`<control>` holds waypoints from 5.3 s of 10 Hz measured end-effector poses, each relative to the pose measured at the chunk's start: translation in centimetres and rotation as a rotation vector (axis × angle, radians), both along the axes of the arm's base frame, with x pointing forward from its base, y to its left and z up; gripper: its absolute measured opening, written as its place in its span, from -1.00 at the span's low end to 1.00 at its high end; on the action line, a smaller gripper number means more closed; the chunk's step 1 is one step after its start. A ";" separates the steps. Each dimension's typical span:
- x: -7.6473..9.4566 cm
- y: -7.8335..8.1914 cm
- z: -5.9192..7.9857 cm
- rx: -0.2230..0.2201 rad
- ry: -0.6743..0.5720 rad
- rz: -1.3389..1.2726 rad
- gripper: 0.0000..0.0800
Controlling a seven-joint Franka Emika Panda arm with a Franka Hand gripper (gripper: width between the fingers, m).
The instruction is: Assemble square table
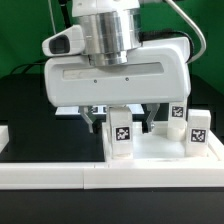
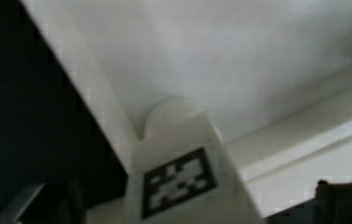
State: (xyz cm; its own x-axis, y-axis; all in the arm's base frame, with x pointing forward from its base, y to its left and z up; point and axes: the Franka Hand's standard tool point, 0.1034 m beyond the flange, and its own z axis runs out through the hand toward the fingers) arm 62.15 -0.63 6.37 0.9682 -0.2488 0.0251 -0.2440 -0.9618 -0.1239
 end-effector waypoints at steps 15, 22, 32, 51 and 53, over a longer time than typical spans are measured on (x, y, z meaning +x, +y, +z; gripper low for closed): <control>0.0 0.7 -0.2 0.163 0.131 -1.187 -0.29; -0.2 0.7 -0.2 0.127 0.103 -0.890 0.41; 0.1 1.2 -0.1 -0.038 -0.040 0.067 0.62; 0.1 1.7 -0.4 0.144 0.144 -1.282 0.21; 0.4 1.4 0.1 0.118 0.045 -0.892 0.49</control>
Offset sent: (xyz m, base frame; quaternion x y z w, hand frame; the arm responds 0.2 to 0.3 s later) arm 0.0000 0.0000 0.0000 0.0000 0.0000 0.0650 0.9979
